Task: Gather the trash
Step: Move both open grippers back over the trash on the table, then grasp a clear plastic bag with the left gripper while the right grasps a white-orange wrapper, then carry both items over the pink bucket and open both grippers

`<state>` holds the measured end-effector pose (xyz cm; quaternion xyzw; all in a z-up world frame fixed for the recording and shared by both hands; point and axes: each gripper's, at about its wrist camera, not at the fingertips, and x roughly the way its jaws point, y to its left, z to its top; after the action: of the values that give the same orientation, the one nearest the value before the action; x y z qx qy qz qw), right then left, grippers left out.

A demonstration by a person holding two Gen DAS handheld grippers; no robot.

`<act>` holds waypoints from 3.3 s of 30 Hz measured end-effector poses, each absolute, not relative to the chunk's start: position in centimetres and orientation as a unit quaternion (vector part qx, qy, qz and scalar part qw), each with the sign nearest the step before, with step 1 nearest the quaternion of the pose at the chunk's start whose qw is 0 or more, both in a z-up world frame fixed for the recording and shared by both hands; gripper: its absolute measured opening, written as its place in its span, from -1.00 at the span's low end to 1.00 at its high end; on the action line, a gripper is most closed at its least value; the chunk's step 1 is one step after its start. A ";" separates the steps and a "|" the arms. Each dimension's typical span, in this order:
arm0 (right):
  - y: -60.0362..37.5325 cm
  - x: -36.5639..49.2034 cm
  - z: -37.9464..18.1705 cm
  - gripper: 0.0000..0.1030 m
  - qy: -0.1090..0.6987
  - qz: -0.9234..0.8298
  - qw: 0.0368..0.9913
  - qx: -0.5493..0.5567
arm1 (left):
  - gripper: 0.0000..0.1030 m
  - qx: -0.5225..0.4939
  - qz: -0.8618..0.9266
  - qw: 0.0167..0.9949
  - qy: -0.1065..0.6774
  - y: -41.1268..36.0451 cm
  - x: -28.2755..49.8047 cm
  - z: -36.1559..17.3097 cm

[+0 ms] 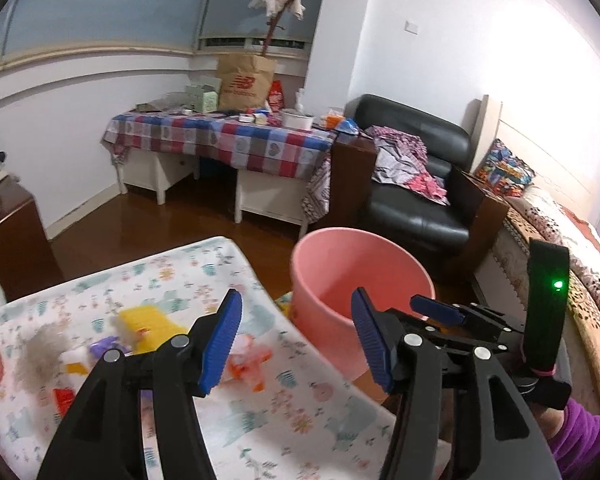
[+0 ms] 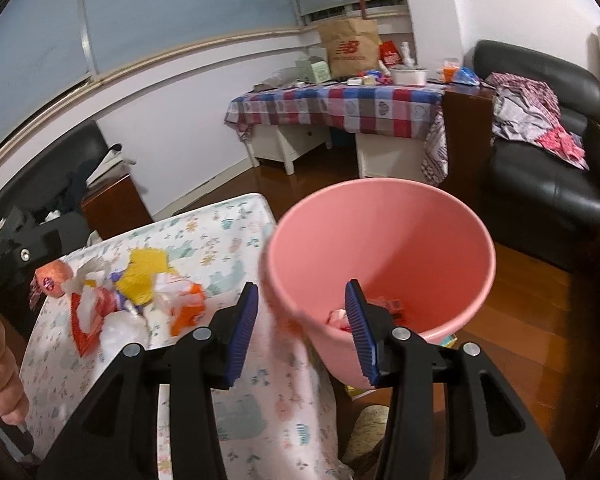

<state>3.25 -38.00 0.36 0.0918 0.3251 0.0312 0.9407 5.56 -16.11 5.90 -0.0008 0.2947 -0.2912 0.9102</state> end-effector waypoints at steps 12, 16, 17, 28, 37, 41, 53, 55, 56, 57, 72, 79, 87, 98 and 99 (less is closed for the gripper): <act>-34.8 1.1 2.3 0.10 0.303 0.069 0.948 0.064 | 0.09 -0.039 -0.226 0.929 0.290 -8.6 3.7 5.8; -34.3 0.8 2.6 0.10 0.302 0.074 0.949 0.058 | 0.09 -0.055 -0.207 0.932 0.294 -6.6 3.3 5.3; -34.2 0.8 2.6 0.10 0.302 0.075 0.949 0.057 | 0.09 -0.058 -0.203 0.932 0.295 -6.1 3.1 5.1; -32.4 1.3 2.3 0.10 0.316 0.102 0.942 0.046 | 0.09 -0.044 -0.167 0.938 0.302 -3.0 1.3 3.2; -30.4 1.7 2.3 0.10 0.322 0.124 0.938 0.028 | 0.09 -0.054 -0.141 0.940 0.305 -0.7 0.0 2.3; -30.1 1.9 1.9 0.10 0.329 0.130 0.935 0.027 | 0.09 -0.046 -0.138 0.939 0.310 -0.5 -0.5 1.8; -30.6 3.5 -0.1 0.10 0.356 0.140 0.923 0.036 | 0.08 -0.026 -0.212 0.909 0.358 -4.1 0.6 -1.1; -30.7 3.8 -0.7 0.10 0.363 0.142 0.920 0.040 | 0.08 -0.014 -0.225 0.901 0.371 -5.3 1.3 -1.8; -30.8 3.9 -0.9 0.10 0.366 0.143 0.919 0.040 | 0.08 -0.007 -0.232 0.895 0.381 -6.1 2.0 -2.4; -30.8 4.0 -1.1 0.10 0.369 0.145 0.917 0.041 | 0.08 -0.005 -0.235 0.892 0.386 -6.5 2.4 -2.7; -28.8 7.6 -2.2 0.10 0.386 0.172 0.906 0.015 | -0.74 -0.028 -0.253 0.864 0.434 -8.4 6.3 -5.9; -27.9 10.5 -3.7 0.10 0.418 0.179 0.891 0.003 | -0.83 -0.030 -0.264 0.875 0.404 -7.6 4.9 -4.0; -27.4 11.2 -4.7 -0.20 0.440 0.195 0.877 0.007 | -0.83 -0.021 -0.258 0.885 0.387 -7.3 3.9 -2.8; -27.3 8.6 -3.0 -0.56 0.400 0.215 0.891 0.003 | -0.83 -0.041 -0.245 0.890 0.384 -6.8 3.9 -2.0; -27.4 8.3 -2.7 -0.56 0.395 0.216 0.893 0.004 | -0.83 -0.042 -0.245 0.890 0.383 -6.8 3.9 -1.9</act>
<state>8.35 -27.36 -2.72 0.0043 0.3953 0.2156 0.8929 3.92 -6.84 -1.88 -0.0424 0.3826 -0.2447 0.8899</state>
